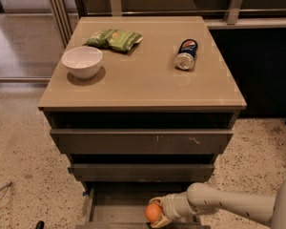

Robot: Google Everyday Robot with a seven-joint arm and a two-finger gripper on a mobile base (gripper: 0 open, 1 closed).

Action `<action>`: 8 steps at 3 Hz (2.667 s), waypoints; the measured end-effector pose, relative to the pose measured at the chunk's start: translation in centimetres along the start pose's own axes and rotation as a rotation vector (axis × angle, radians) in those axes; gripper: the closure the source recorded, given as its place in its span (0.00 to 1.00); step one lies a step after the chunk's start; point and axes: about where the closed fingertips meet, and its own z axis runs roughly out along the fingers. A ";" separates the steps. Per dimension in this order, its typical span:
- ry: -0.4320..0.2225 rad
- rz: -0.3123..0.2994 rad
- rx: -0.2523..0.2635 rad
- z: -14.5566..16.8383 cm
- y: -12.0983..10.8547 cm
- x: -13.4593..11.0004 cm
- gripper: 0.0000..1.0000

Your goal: Place orange into bottom drawer

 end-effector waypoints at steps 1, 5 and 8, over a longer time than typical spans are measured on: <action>-0.001 0.001 -0.001 0.0 0.1 0.0 1.00; 0.002 0.041 0.183 2.2 -2.7 6.1 1.00; 0.018 0.154 0.151 -0.1 -5.6 4.2 1.00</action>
Offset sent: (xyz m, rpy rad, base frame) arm 0.0071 -0.0269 -0.0572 0.0010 -0.0533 -0.1030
